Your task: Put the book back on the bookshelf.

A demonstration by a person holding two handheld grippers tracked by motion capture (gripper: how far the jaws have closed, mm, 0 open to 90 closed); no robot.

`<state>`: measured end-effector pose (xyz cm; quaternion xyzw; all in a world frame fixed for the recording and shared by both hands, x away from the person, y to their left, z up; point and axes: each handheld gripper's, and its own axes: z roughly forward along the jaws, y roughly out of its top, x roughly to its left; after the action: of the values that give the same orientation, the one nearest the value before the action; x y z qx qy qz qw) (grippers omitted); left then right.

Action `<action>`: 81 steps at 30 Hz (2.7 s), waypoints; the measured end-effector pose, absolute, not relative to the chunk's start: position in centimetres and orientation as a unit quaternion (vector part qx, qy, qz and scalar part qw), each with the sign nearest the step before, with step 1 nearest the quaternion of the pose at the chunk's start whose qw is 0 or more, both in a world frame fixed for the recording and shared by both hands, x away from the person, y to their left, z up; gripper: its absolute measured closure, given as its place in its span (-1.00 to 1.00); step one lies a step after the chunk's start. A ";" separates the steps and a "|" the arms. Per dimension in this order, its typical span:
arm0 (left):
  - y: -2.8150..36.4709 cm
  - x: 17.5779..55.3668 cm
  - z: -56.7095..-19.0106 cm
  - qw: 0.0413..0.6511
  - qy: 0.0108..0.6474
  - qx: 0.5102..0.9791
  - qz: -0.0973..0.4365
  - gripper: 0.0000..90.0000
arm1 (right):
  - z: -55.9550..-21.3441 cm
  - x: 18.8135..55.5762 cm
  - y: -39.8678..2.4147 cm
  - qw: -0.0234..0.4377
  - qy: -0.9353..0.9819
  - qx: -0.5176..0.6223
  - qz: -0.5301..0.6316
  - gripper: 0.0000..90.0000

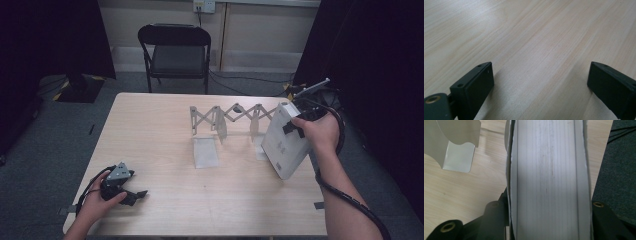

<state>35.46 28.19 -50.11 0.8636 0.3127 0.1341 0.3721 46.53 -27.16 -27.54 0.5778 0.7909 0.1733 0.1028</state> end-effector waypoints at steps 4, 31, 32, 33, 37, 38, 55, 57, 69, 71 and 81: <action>28.2 35.5 -50.1 0.371 0.313 0.864 0.133 -0.85 | -27.3 46.8 -26.9 0.104 0.792 0.578 0.169 0.20; 28.2 35.5 -50.1 0.371 0.313 0.864 0.133 -0.85 | -27.7 48.8 -26.2 0.099 0.788 0.584 0.166 0.20; 28.2 35.5 -50.1 0.371 0.313 0.864 0.133 -0.85 | -27.7 48.9 -26.2 0.099 0.788 0.585 0.168 0.20; 28.2 35.5 -50.1 0.372 0.313 0.863 0.134 -0.85 | -27.7 49.0 -26.2 0.098 0.786 0.587 0.167 0.20; 28.2 35.5 -50.1 0.371 0.312 0.864 0.133 -0.85 | -27.8 49.3 -26.1 0.099 0.786 0.587 0.167 0.20; 28.2 35.5 -50.1 0.372 0.313 0.863 0.134 -0.85 | -27.8 49.4 -26.0 0.099 0.786 0.587 0.167 0.20; 28.2 35.5 -50.1 0.372 0.313 0.863 0.134 -0.85 | -28.3 50.3 -26.0 0.099 0.782 0.594 0.161 0.20; 28.2 35.5 -50.1 0.373 0.312 0.863 0.134 -0.85 | -28.4 50.4 -25.9 0.099 0.785 0.591 0.157 0.20; 28.2 35.5 -50.1 0.371 0.313 0.864 0.133 -0.85 | -28.6 51.2 -25.5 0.103 0.783 0.594 0.154 0.20; 28.2 35.5 -50.1 0.372 0.313 0.863 0.134 -0.85 | -28.7 51.3 -25.5 0.104 0.783 0.594 0.155 0.20; 28.2 35.5 -50.1 0.373 0.313 0.863 0.134 -0.85 | -29.1 52.1 -25.0 0.107 0.782 0.595 0.152 0.20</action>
<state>35.46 28.19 -50.12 0.8633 0.3129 0.1342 0.3726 52.08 -24.97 -29.13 0.5946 0.7823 0.1520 0.1071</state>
